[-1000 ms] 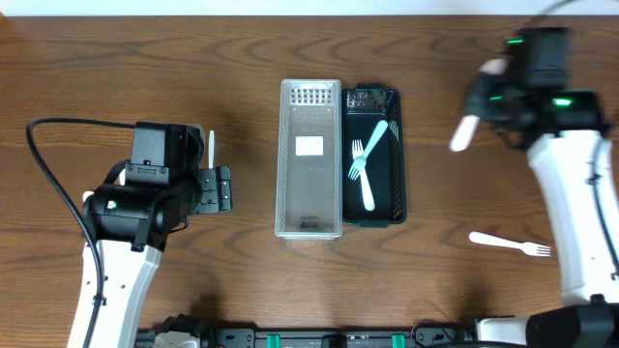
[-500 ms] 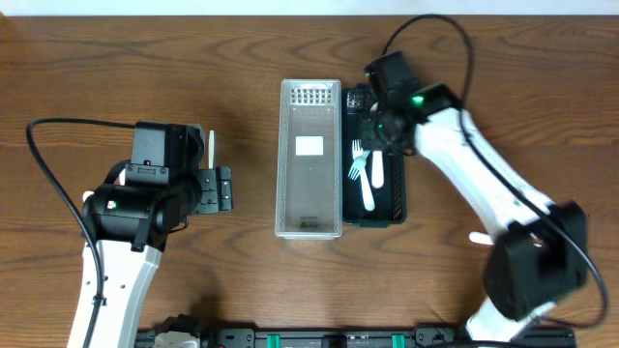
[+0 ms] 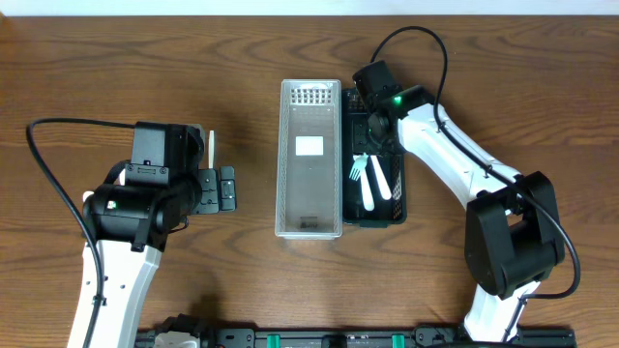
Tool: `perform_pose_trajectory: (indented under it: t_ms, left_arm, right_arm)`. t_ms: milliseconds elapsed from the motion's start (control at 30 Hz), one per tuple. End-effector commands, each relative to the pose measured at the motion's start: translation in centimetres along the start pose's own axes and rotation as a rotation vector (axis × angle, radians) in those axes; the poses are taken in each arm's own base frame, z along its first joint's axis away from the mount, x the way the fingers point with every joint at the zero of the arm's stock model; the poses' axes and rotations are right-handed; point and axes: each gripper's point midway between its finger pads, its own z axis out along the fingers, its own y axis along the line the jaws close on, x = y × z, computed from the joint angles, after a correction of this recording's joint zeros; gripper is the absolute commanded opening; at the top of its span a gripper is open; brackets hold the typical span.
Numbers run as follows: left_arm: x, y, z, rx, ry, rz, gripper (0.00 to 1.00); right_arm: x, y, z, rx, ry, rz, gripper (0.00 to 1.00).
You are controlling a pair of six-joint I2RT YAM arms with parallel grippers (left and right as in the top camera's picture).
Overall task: Pack container
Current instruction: 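Carry the spoon into the dark green basket and release it, then lower the right gripper onto the last white fork and grasp it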
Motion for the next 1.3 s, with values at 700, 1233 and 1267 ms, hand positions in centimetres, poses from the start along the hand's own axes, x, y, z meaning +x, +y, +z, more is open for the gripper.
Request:
perform_pose_trajectory:
  t_ms: [700, 1233, 1267]
  left_arm:
    - [0.1, 0.0, 0.1, 0.004, 0.004, 0.004, 0.98]
    - [-0.4, -0.1, 0.1, 0.007, -0.018, 0.003, 0.98]
    - [-0.4, -0.1, 0.1, 0.007, -0.018, 0.003, 0.98]
  right_arm:
    - [7.2, -29.7, -20.0, 0.304, -0.058, 1.658, 0.99]
    - [14.8, -30.8, -3.4, 0.359, 0.046, 1.693, 0.98]
    - [15.1, -30.8, -2.8, 0.358, 0.042, 1.693, 0.99]
